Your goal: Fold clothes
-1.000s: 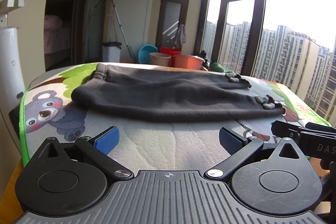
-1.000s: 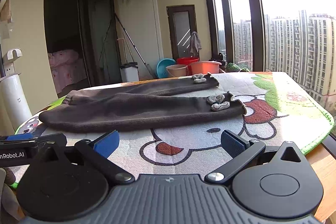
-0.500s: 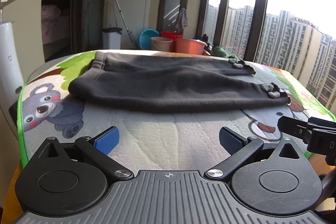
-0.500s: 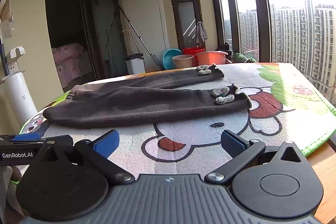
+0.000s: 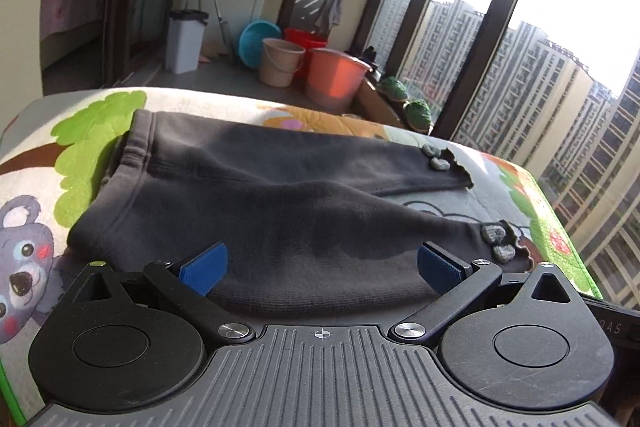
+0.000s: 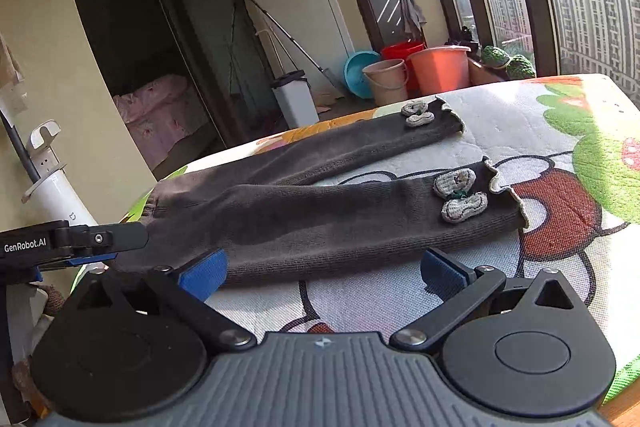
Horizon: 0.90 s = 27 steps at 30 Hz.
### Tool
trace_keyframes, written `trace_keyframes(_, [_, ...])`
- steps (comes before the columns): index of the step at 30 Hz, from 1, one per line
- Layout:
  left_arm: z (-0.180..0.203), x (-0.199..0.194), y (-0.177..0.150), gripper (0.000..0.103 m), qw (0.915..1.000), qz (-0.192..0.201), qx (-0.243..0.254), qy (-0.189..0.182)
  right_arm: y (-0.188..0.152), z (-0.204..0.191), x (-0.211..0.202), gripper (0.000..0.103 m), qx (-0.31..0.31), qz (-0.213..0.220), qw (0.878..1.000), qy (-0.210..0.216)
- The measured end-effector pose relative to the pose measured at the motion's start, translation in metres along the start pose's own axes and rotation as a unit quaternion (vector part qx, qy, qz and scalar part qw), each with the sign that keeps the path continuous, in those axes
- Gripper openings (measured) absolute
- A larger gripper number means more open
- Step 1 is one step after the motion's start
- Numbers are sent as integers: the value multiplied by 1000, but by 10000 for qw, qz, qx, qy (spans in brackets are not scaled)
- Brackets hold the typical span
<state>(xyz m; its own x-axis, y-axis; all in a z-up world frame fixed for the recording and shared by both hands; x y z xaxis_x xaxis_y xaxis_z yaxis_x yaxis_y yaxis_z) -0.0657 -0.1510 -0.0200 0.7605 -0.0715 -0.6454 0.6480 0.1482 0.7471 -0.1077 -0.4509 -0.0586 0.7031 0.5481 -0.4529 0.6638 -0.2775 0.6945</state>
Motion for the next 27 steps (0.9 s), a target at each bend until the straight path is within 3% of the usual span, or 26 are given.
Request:
trace_keyframes(3, [-5, 14, 21, 103, 9995, 298, 8, 59, 18, 11, 15, 103, -124, 92, 9995, -263])
trace_keyframes(6, [-15, 34, 44, 103, 9961, 737, 62, 478, 42, 18, 38, 103, -288, 96, 9984, -476])
trace_keyframes(11, [-25, 81, 49, 103, 9985, 314, -166, 409, 78, 33, 79, 103, -474, 75, 9959, -769])
trace_keyframes(14, [-30, 103, 34, 103, 9991, -173, -296, 232, 92, 51, 109, 103, -58, -59, 9967, -812])
trace_keyframes(17, [-30, 100, 30, 103, 9997, -32, -101, 210, 88, 65, 126, 103, 400, -141, 9966, -713])
trace_keyframes(20, [-31, 102, 26, 103, 9997, 93, -102, 180, 80, 75, 133, 103, 661, 41, 9955, -680])
trace_keyframes(27, [-40, 103, 28, 103, 9986, 95, -464, -219, 72, 77, 135, 103, 490, 166, 9963, -689])
Point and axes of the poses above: each gripper's, at about its wrist camera, not at the fingertips, and x roughly the way its jaws point, z to its right, y to its top, the point moved 7 cm from there along x, roughly the way its jaws point, and after that the axes turned 13 degrees about y, right-handed, at the moved point
